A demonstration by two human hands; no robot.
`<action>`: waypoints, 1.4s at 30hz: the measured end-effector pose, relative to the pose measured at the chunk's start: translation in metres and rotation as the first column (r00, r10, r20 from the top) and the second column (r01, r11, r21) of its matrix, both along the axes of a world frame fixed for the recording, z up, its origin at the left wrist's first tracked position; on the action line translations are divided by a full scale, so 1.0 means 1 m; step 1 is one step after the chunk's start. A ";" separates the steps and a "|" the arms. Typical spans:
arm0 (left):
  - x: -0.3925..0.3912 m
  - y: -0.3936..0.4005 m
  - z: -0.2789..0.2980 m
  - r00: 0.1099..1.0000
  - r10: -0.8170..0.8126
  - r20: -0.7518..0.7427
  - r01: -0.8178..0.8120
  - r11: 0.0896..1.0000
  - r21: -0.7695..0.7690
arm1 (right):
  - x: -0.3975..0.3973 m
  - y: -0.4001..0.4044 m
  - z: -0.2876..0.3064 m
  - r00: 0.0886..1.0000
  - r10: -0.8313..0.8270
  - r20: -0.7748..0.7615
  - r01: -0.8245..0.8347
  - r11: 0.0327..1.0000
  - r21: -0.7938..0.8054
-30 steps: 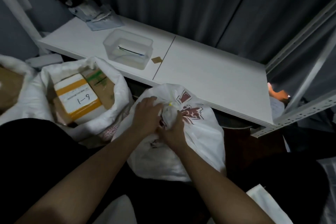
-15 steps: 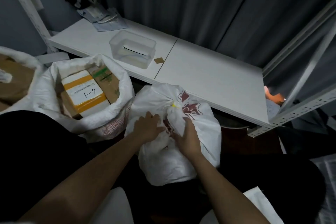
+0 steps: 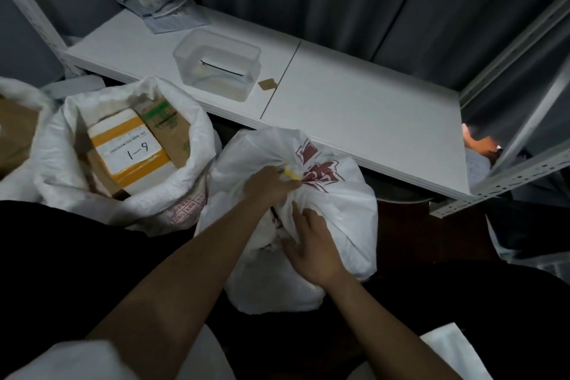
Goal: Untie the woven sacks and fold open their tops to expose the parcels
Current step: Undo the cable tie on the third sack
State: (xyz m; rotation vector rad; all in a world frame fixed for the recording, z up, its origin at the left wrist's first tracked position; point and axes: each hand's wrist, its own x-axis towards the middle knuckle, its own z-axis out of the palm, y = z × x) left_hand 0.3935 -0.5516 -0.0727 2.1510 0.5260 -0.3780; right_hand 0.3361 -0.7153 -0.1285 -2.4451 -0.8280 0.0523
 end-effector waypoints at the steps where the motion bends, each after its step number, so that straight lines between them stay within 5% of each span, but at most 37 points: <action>1: 0.000 0.000 -0.003 1.000 0.018 0.000 -0.018 1.000 -0.021 | 0.002 -0.003 0.004 0.999 0.018 -0.038 -0.017 0.999 0.029; 8: -0.011 0.010 -0.027 0.984 0.147 0.103 -0.118 0.962 -0.247 | 0.058 0.012 0.033 0.967 -0.227 -0.119 0.255 0.899 0.357; 26: -0.021 0.012 -0.052 0.965 0.167 0.200 -0.103 0.950 -0.293 | 0.119 0.027 0.020 0.984 0.140 0.106 -0.132 0.988 -0.077; 38: -0.022 0.018 -0.060 0.958 0.169 0.229 -0.101 0.953 -0.284 | 0.135 0.045 0.024 0.945 -0.115 -0.306 0.117 0.993 -0.014; 42: -0.026 0.016 -0.059 0.950 0.186 0.250 -0.099 0.940 -0.326 | 0.135 0.045 0.031 0.987 -0.057 -0.147 0.064 0.997 0.043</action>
